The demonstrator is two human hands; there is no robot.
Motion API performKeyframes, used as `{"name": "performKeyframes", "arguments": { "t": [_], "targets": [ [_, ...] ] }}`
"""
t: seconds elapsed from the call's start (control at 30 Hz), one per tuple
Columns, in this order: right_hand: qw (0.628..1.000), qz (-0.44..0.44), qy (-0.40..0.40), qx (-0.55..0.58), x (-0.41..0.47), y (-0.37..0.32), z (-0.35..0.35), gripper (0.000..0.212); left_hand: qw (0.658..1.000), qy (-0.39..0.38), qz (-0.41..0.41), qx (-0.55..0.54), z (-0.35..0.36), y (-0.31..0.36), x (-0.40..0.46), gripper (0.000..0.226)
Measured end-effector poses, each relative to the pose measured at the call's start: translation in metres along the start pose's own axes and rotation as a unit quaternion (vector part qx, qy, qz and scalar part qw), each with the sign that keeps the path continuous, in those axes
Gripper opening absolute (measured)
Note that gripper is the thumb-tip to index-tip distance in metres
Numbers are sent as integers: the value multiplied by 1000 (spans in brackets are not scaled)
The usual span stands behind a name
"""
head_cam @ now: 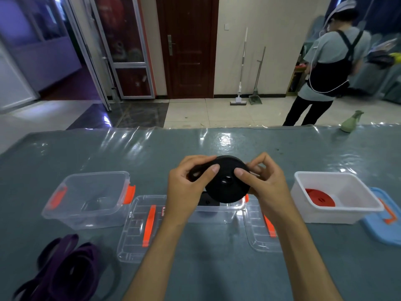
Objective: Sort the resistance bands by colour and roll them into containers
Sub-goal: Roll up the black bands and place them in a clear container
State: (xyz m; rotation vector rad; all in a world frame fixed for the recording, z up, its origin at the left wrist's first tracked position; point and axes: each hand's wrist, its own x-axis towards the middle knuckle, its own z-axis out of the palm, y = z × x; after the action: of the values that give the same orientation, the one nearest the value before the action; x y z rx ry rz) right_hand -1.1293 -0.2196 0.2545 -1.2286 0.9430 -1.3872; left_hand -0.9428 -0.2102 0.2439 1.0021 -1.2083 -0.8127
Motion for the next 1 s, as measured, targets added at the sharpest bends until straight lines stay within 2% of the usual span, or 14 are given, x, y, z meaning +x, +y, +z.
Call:
{"name": "performKeyframes", "arguments": {
  "t": [0.17,0.3,0.47,0.6,0.73,0.9,1.0],
  "targets": [
    [999,-4,44,7,-4,6,3,36,1000,7,-5,26,7,-14,-7,20],
    [997,15,73,19,-2,18,0,28,999,-26,-20,40,8,-31,-11,28],
    [993,40,105,43,2,35,0,23,995,50,-75,-36,6,-41,-13,21],
    [986,40,155,52,7,48,5,24,995,34,-80,-52,8,-58,-15,18],
    [977,56,197,61,15,67,8,23,976,56,-167,-130,14,-72,-13,24],
    [975,113,170,86,42,90,8,23,957,91,-222,-163,13,-92,17,27],
    [978,135,146,65,64,109,5,16,942,115,-257,-181,13,-113,41,29]
  ]
}}
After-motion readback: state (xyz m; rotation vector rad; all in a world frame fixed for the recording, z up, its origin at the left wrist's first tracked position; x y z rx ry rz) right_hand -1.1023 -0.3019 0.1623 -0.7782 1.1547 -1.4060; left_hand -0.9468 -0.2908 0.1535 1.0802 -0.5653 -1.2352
